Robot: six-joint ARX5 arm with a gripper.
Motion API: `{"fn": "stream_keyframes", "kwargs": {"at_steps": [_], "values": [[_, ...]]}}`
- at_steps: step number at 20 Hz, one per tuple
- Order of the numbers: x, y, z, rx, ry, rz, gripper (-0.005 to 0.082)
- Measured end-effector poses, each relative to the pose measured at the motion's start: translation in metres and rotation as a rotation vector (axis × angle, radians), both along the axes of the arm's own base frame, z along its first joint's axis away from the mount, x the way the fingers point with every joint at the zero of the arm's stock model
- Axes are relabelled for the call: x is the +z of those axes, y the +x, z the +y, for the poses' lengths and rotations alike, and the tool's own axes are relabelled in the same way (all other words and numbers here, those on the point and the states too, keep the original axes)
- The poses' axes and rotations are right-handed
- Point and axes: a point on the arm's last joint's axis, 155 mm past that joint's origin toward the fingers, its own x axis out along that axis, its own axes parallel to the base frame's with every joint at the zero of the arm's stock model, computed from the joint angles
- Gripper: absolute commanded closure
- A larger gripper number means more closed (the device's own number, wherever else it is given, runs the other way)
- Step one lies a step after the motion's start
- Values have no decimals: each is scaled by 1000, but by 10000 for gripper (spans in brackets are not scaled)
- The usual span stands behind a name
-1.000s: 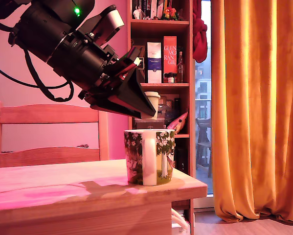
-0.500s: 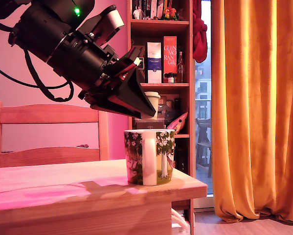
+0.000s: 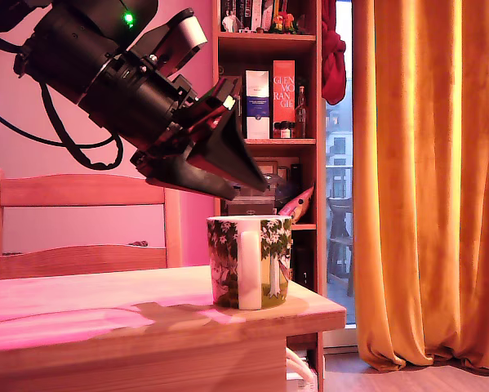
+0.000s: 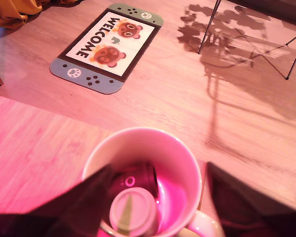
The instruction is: Pick up the coffee capsules on the table and drop them inside the coffee cup
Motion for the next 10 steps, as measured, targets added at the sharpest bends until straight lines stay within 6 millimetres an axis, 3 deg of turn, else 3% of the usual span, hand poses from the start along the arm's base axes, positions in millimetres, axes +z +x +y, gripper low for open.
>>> {"fn": "stream_keyframes", "kwargs": {"at_steps": [4, 5, 7, 10], "values": [[-3, -2, 1, 0, 10, 13, 400], [-4, -3, 2, 1, 14, 18, 502], [-4, -4, 3, 1, 19, 24, 808], [9, -5, 4, 1, 1, 1, 793]]}}
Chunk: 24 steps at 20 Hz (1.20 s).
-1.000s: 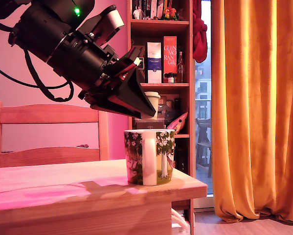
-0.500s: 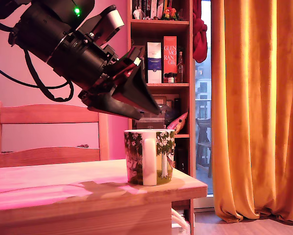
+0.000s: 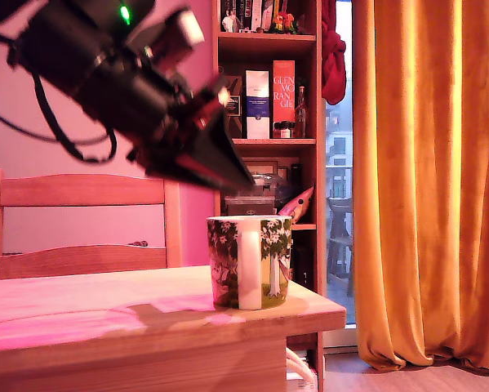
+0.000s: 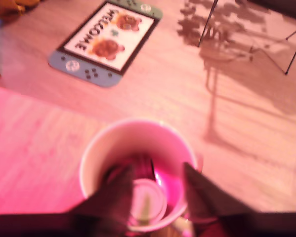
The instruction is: Pick up the coffee capsules on the table and drop them inside the coffee cup
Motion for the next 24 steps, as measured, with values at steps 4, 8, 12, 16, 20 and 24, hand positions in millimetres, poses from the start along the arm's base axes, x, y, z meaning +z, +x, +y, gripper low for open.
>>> {"fn": "stream_keyframes", "kwargs": {"at_steps": [4, 8, 12, 16, 20, 24], "values": [[15, -2, 1, 0, -21, -26, 793], [11, 5, 12, 29, -8, -10, 793], [11, 28, 37, 106, -7, -10, 793], [12, 54, 75, 212, -3, -13, 793], [29, 78, 126, 342, -14, -46, 793], [51, 88, 173, 444, -42, -93, 793]]}}
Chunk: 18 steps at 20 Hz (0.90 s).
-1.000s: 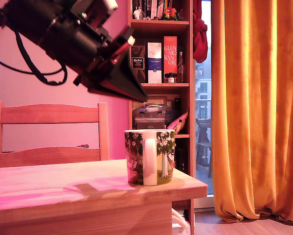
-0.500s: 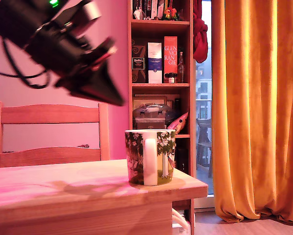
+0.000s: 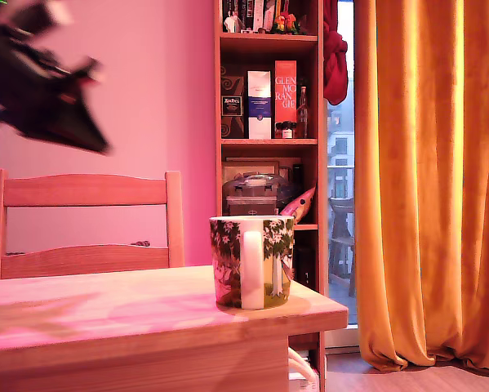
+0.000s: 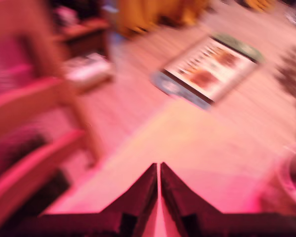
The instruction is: Pick up the coffee capsules on the table and drop them inside the coffee cup
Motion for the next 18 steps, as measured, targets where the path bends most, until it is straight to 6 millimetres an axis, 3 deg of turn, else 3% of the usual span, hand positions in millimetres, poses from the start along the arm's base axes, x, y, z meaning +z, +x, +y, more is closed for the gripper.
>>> {"fn": "stream_keyframes", "kwargs": {"at_steps": [9, 12, 18], "values": [[15, -53, 66, 160, -27, -127, 793], [20, -73, 73, 181, -34, -209, 793], [4, -110, 75, 202, -77, -267, 793]]}}
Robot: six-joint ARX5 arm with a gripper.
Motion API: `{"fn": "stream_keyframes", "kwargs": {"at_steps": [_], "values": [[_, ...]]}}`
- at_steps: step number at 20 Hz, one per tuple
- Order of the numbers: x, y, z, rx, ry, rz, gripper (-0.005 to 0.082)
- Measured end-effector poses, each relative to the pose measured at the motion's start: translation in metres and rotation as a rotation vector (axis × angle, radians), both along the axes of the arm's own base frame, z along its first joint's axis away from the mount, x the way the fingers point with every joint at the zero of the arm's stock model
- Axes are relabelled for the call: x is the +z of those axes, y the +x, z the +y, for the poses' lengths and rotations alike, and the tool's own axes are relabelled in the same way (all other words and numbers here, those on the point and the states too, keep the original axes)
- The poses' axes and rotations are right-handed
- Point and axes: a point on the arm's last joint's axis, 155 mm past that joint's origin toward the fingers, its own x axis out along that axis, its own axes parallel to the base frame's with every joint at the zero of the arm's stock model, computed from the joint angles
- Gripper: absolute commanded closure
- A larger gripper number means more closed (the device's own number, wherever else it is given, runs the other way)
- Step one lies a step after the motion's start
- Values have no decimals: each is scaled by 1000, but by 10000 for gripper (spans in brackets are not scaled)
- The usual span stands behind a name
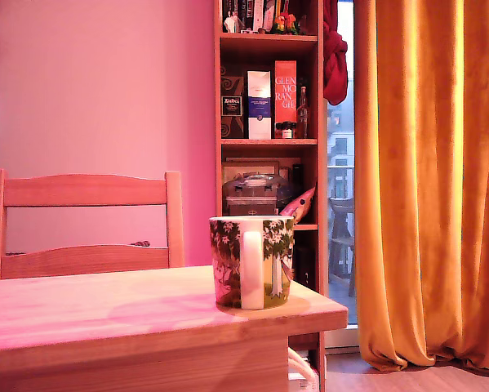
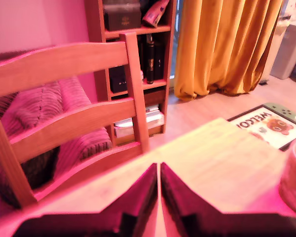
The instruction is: Pick up the coffee capsules on the table and drop them inside the coffee cup
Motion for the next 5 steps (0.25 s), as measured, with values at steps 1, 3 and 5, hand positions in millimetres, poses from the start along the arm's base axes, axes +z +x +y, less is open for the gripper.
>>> {"fn": "stream_keyframes", "kwargs": {"at_steps": [1, 3, 5], "values": [[-2, -5, 2, 10, 2, -11, 793], [-8, -13, 8, 57, -60, 2, 793], [-10, -22, 9, 67, -60, -8, 793]]}}
